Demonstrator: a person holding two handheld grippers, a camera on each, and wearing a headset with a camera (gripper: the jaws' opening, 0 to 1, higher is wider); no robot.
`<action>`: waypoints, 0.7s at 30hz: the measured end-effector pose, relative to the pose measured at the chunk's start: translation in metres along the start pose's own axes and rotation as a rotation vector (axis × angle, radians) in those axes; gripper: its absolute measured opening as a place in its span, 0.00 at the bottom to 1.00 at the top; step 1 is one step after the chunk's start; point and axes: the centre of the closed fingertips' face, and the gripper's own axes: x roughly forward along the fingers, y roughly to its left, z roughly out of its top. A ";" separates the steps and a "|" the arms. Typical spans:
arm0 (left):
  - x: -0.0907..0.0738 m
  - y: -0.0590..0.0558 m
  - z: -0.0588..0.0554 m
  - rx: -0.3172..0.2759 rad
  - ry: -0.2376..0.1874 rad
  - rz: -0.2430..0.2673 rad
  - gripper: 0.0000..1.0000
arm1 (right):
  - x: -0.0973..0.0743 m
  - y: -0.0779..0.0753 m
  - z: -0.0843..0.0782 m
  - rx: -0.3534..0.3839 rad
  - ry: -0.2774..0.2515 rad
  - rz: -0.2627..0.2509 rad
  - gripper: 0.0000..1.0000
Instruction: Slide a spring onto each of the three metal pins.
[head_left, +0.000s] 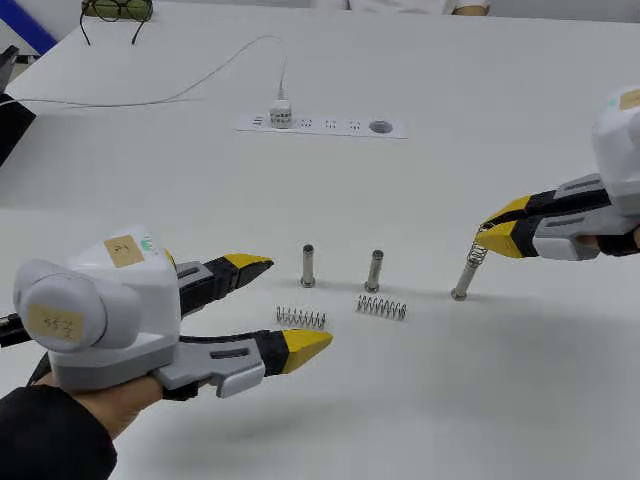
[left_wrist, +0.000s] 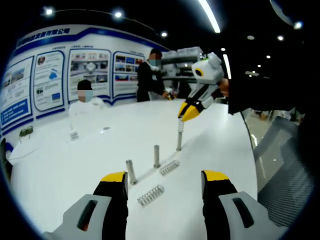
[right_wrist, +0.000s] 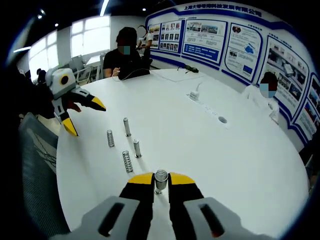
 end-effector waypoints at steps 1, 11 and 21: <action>0.000 0.000 0.000 -0.001 0.000 0.000 0.60 | 0.001 -0.001 -0.002 0.006 0.002 0.002 0.12; 0.001 -0.001 -0.001 -0.003 0.004 -0.004 0.60 | 0.012 -0.003 -0.014 0.033 0.003 0.000 0.12; 0.000 -0.001 -0.001 -0.005 0.003 -0.002 0.60 | 0.026 -0.003 -0.028 0.067 0.018 -0.001 0.12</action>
